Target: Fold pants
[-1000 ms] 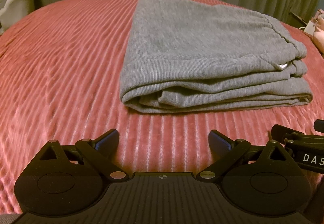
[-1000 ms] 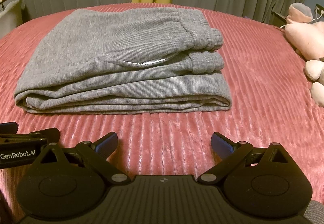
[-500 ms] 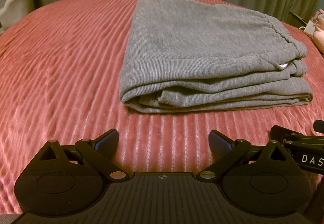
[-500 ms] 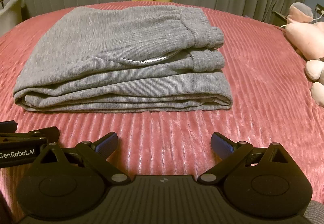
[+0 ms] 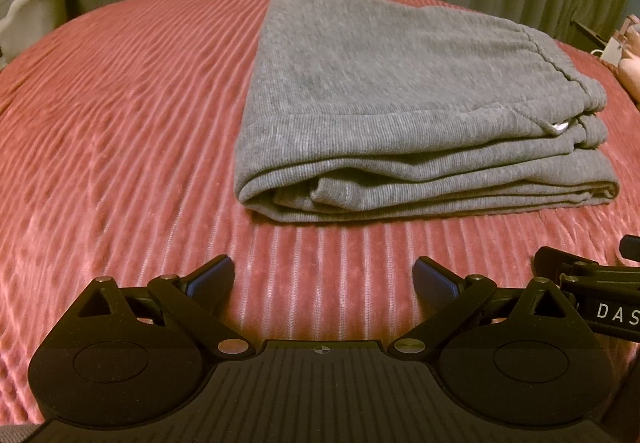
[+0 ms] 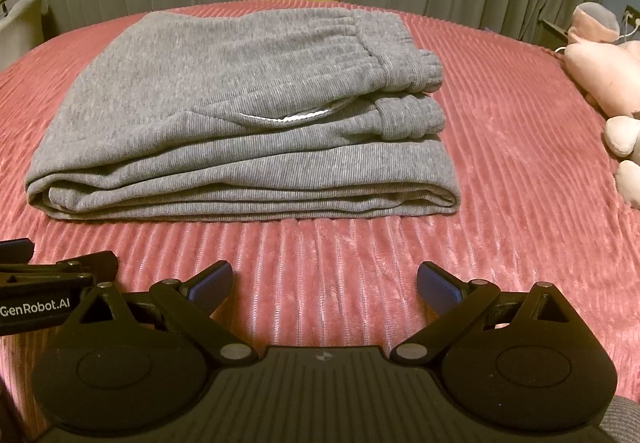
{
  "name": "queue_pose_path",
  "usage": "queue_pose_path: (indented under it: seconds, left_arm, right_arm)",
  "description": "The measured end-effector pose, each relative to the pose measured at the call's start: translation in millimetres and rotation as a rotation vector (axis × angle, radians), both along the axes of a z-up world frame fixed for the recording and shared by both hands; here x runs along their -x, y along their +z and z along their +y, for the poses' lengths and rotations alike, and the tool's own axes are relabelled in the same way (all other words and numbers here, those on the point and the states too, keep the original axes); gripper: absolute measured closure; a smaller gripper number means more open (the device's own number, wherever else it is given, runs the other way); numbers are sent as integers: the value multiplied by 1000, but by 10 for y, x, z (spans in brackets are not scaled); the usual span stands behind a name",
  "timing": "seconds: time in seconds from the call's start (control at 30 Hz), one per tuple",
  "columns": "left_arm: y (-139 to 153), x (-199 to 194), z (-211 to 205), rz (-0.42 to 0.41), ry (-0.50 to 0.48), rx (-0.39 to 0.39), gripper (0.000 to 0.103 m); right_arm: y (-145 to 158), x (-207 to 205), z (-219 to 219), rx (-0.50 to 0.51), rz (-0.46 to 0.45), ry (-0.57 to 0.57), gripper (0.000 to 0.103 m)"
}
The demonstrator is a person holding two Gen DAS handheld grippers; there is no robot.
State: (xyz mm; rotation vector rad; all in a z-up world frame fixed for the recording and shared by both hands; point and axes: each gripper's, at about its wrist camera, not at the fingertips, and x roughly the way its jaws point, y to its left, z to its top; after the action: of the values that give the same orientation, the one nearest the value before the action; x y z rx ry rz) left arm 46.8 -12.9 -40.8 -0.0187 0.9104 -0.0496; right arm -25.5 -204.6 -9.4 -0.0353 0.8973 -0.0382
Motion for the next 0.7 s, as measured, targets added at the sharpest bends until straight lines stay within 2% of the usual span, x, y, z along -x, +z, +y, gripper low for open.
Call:
queue_pose_path:
  seconds: [0.7]
  left_arm:
    - [-3,4,-6,1,0,2,2]
  right_arm:
    - [-14,-15,-25,-2,6,3,4]
